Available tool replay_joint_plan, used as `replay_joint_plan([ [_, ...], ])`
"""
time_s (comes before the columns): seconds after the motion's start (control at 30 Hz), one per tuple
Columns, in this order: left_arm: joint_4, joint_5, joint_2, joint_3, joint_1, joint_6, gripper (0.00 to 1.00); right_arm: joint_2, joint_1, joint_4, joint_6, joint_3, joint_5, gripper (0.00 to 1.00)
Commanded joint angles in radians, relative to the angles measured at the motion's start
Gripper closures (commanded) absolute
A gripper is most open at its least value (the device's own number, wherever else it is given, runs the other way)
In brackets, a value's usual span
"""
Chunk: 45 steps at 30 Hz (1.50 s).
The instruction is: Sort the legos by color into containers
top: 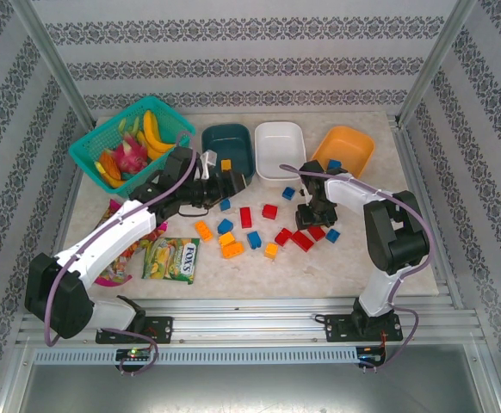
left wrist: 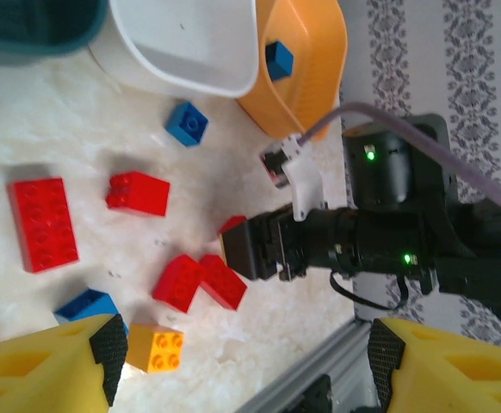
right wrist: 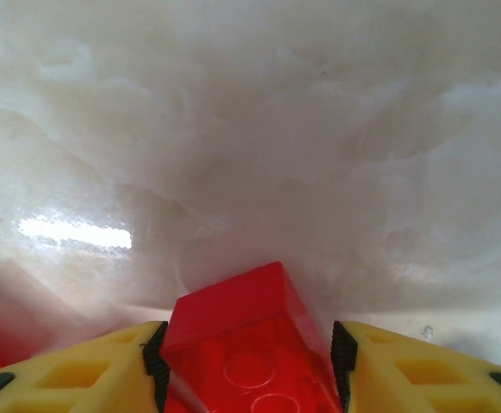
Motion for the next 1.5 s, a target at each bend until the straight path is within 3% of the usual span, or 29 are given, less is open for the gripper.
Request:
replay_joint_plan([
  [0.0, 0.038, 0.079, -0.019, -0.030, -0.022, -0.034, 0.23, 0.020, -0.012, -0.016, -0.011, -0.014, 0.035, 0.49],
  [0.13, -0.004, 0.120, -0.020, -0.048, -0.023, -0.023, 0.22, 0.027, -0.012, -0.014, -0.008, -0.009, 0.036, 0.53],
  [0.37, -0.008, 0.111, -0.019, -0.044, -0.025, -0.025, 0.22, -0.007, -0.008, -0.001, 0.000, 0.003, 0.049, 0.69],
  [0.63, -0.044, 0.033, 0.036, 0.089, -0.005, -0.021, 0.22, -0.116, 0.038, -0.031, 0.074, 0.237, 0.068, 0.70],
  [0.83, -0.011, -0.008, 0.141, 0.198, 0.058, -0.039, 0.21, 0.066, 0.034, 0.061, 0.118, 0.448, 0.001, 0.72],
  [1.0, -0.063, -0.060, 0.248, 0.317, 0.079, 0.026, 0.21, 0.288, 0.021, 0.086, 0.104, 0.685, 0.004, 0.72],
  [1.13, -0.055, -0.078, 0.284, 0.327, 0.112, 0.022, 0.22, 0.467, 0.007, 0.035, 0.131, 0.878, 0.000, 0.72],
  [1.3, -0.080, -0.094, 0.277, 0.310, 0.127, 0.018, 0.23, 0.600, -0.022, 0.013, 0.201, 0.992, -0.026, 0.69],
  [1.47, -0.171, -0.160, 0.220, 0.257, 0.126, 0.010, 0.23, 0.670, -0.022, -0.059, 0.190, 1.115, -0.060, 0.53],
])
